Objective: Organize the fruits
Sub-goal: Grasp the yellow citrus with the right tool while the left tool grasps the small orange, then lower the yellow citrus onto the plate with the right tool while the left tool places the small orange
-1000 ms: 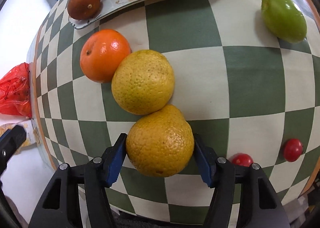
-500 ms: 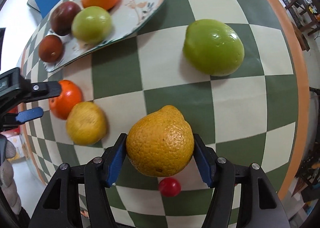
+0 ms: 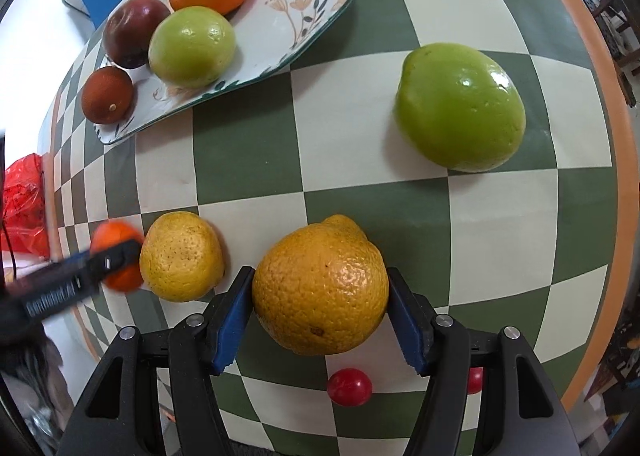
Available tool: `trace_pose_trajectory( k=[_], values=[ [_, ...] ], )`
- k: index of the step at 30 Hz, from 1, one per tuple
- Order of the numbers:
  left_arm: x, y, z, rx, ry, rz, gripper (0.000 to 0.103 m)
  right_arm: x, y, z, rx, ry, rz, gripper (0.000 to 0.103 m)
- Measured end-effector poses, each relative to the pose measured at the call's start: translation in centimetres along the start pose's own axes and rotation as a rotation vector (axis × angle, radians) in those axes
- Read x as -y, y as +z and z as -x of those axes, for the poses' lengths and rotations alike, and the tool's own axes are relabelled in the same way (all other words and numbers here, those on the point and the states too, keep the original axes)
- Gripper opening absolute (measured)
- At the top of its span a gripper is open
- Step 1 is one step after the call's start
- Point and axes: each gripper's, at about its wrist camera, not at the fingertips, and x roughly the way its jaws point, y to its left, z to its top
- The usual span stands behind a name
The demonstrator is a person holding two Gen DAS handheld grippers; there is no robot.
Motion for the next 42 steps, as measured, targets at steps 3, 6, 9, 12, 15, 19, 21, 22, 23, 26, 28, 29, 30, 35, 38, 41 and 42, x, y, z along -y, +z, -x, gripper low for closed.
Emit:
trace_pose_trajectory(
  k=[3, 6, 9, 12, 15, 19, 21, 22, 23, 26, 28, 29, 30, 35, 38, 41, 42],
  values=[
    [-0.9, -1.8, -0.6, -0.003, 0.017, 0.004, 0.061, 0.5, 0.6, 0.4, -0.01, 0.016, -0.001, 0.067],
    [-1.3, -2.9, -1.6, -0.018, 0.011, 0.012, 0.061, 1.5, 0.8, 1.7, -0.004, 0.011, 0.002, 0.068],
    [-1.3, -3.0, -1.6, 0.003, 0.02, 0.014, 0.061, 1.9, 1.0, 2.6, -0.007, 0.002, 0.008, 0.068],
    [-0.9, -3.1, -1.6, 0.01, 0.024, 0.006, 0.061, 2.1, 1.1, 2.7, -0.023, -0.013, 0.012, 0.068],
    [-0.2, -3.1, -1.3, 0.01, 0.02, 0.01, 0.061, 2.4, 1.0, 2.1, -0.039, -0.01, -0.001, 0.068],
    [-0.9, -3.5, -0.8, 0.008, 0.011, 0.018, 0.061, 2.5, 0.6, 1.7, -0.039, -0.005, 0.001, 0.066],
    [-1.0, -3.6, -0.3, 0.016, 0.005, 0.02, 0.061, 2.5, 0.4, 1.8, -0.028, -0.011, 0.005, 0.066],
    [-1.1, -3.6, 0.2, 0.022, -0.001, 0.02, 0.061, 2.4, 0.4, 2.0, -0.019, -0.004, 0.004, 0.066],
    [-1.1, -3.5, 0.9, 0.028, -0.01, 0.021, 0.061, 2.4, 0.3, 2.4, -0.012, 0.011, -0.003, 0.066],
    [-1.2, -3.2, 3.7, 0.064, -0.061, 0.026, 0.061, 2.3, 0.7, 4.4, 0.022, 0.076, -0.024, 0.066],
    [-1.3, -2.5, 6.1, 0.104, -0.089, 0.028, 0.061, 2.0, 1.6, 6.2, 0.06, 0.11, -0.025, 0.066],
    [-1.3, -1.8, 7.8, 0.132, -0.104, 0.025, 0.061, 1.8, 2.1, 7.1, 0.081, 0.125, -0.025, 0.066],
    [-1.3, -0.9, 9.4, 0.16, -0.115, 0.021, 0.061, 1.6, 2.9, 8.0, 0.099, 0.139, -0.023, 0.066],
    [-2.0, 5.7, 13.7, 0.227, -0.097, -0.007, 0.061, 0.4, 8.4, 10.1, 0.159, 0.119, -0.012, 0.066],
    [-2.4, 10.6, 13.5, 0.231, -0.033, -0.02, 0.061, 0.2, 11.3, 9.5, 0.153, 0.08, -0.015, 0.066],
    [-2.2, 14.5, 11.6, 0.198, -0.006, -0.024, 0.061, 0.3, 13.6, 8.5, 0.14, 0.028, -0.008, 0.066],
    [-2.4, 15.2, 11.4, 0.183, -0.002, -0.028, 0.061, 0.2, 14.0, 8.1, 0.136, 0.018, -0.008, 0.066]
  ],
)
